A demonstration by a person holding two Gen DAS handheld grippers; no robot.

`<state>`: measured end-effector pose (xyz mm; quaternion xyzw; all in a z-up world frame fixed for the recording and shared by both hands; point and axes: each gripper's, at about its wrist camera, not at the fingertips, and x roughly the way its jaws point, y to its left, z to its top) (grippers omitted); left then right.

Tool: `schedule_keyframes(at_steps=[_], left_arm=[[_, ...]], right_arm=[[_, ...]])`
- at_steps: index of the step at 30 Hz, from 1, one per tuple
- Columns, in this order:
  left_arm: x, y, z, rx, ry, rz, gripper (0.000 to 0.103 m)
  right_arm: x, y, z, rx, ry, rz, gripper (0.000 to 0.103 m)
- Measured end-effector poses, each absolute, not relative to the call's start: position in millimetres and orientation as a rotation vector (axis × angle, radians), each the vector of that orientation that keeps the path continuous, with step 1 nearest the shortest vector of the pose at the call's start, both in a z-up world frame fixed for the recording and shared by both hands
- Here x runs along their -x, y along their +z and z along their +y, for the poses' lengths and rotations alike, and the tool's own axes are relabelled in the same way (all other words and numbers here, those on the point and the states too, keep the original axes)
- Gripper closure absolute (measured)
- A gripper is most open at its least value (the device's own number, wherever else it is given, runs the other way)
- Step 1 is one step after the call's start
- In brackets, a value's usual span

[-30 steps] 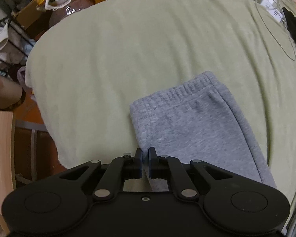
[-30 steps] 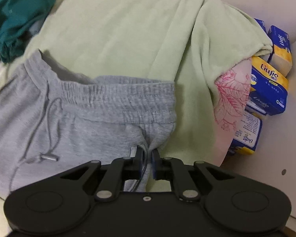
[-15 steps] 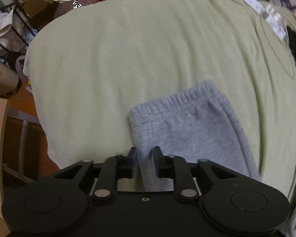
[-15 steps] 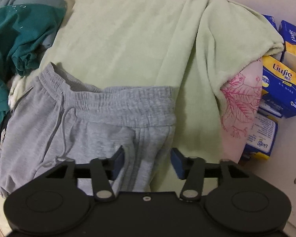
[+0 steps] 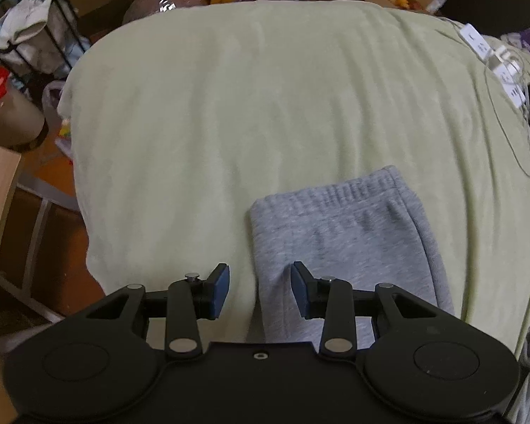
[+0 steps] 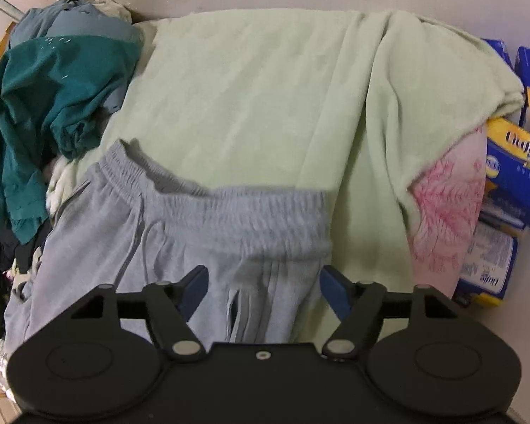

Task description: Fold clothes

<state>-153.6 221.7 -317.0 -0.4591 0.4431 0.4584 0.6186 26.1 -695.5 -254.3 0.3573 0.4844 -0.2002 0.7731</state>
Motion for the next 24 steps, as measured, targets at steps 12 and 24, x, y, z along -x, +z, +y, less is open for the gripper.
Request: schedule_keyframes(at_steps=[12,24], left_arm=[[139.9,-323.1,202.5,0.984,1.074,1.046,0.065],[119.0,-331.5,195.4,0.868,1.054,1.186,0.092]], right_arm=[[-36.2,-273.3,-695.1,-0.701,-0.555,1.125,0.093],[-32.6,-280.2,-707.5,-0.65,-0.673,1.196,0.103]])
